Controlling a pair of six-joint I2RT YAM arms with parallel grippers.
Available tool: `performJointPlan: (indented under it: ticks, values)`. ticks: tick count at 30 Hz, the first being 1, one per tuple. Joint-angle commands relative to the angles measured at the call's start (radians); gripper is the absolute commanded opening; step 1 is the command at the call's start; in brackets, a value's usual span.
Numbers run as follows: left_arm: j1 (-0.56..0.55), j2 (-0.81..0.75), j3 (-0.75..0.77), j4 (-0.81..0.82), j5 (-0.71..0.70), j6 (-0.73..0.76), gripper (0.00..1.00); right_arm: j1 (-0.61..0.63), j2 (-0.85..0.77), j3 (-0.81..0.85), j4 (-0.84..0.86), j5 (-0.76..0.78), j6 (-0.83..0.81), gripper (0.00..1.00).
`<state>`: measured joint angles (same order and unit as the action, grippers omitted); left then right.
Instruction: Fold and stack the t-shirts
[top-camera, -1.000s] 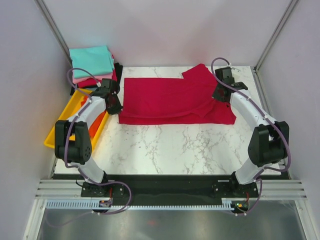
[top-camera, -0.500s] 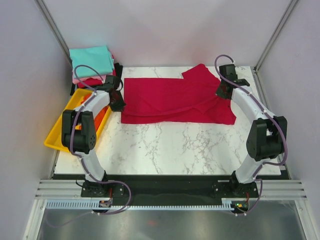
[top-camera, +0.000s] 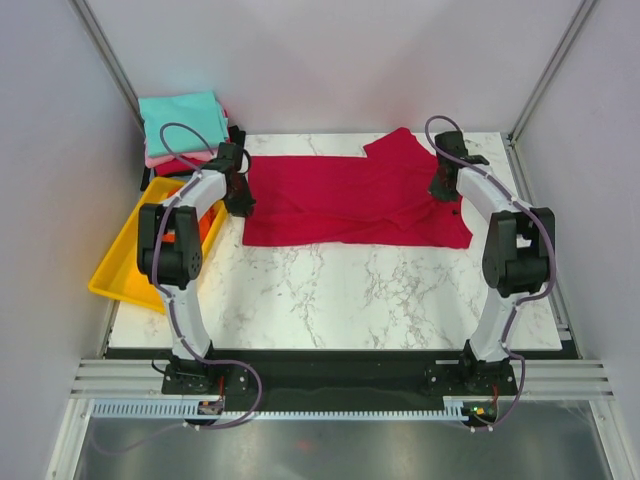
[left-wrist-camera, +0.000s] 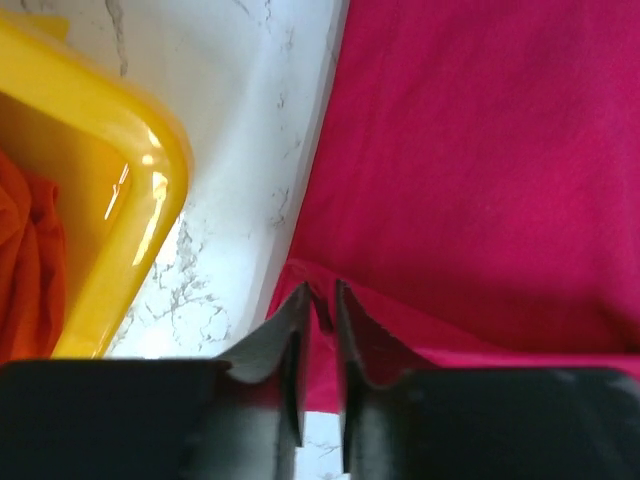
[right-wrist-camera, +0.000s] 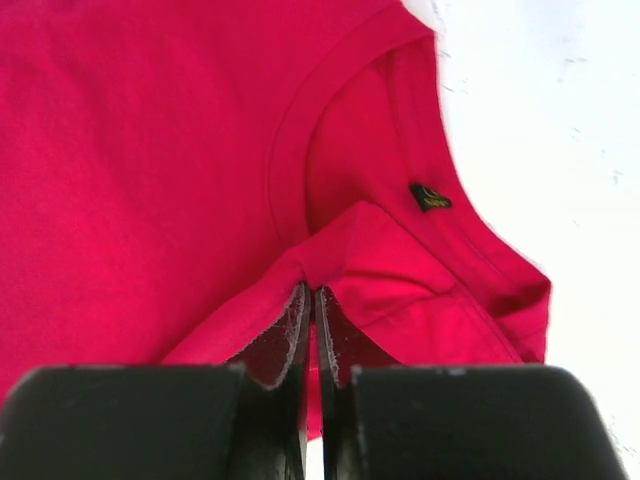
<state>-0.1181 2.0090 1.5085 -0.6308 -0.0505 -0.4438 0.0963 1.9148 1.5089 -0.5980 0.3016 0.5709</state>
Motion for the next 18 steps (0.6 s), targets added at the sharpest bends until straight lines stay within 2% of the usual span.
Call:
performJointPlan:
  ticks: [1,2,3,4,5,6,9,11,13,14,15,16,17,18]
  values:
    - [0.005,0.037,0.076,-0.038,-0.025,0.031,0.25,-0.015,0.053,0.094,0.021,-0.042,-0.012,0.13]
    - [0.006,0.037,0.081,-0.038,-0.028,0.024,0.3,-0.018,0.065,0.109,0.021,-0.05,-0.013,0.37]
    - [0.009,0.034,0.088,-0.043,-0.026,0.02,0.39,-0.024,0.079,0.144,0.017,-0.059,-0.011,0.49]
    - [0.011,0.019,0.09,-0.044,-0.029,0.014,0.41,-0.029,0.102,0.166,0.017,-0.085,-0.016,0.6]
    - [0.012,0.005,0.093,-0.043,-0.029,0.005,0.44,-0.036,0.115,0.19,0.015,-0.093,-0.019,0.77]
    - [0.014,-0.007,0.104,-0.044,-0.032,0.005,0.5,-0.047,0.127,0.245,0.01,-0.099,-0.022,0.81]
    - [0.011,-0.085,0.114,-0.047,-0.049,0.008,0.69,-0.085,0.155,0.339,-0.022,-0.145,-0.023,0.87]
    - [0.011,-0.166,0.079,-0.044,-0.058,0.01,0.82,-0.092,0.126,0.33,-0.023,-0.147,-0.029,0.89]
    - [0.009,-0.229,0.032,-0.041,-0.055,-0.004,0.84,-0.138,0.041,0.231,-0.014,-0.142,-0.028,0.9]
    - [0.008,-0.293,-0.04,-0.032,-0.048,-0.028,0.84,-0.165,0.005,0.173,0.019,-0.16,-0.02,0.9]
    - [0.003,-0.327,-0.088,-0.011,-0.039,-0.042,0.84,-0.181,-0.087,0.02,0.053,-0.186,0.004,0.89]
    - [0.001,-0.363,-0.141,0.047,-0.034,-0.08,0.82,-0.196,-0.133,-0.063,0.094,-0.211,0.013,0.88]
    - [-0.005,-0.454,-0.269,0.104,-0.011,-0.094,0.8,-0.222,-0.176,-0.141,0.166,-0.232,0.023,0.87]
    - [-0.006,-0.49,-0.333,0.155,0.009,-0.105,0.8,-0.236,-0.244,-0.267,0.191,-0.267,0.035,0.86]
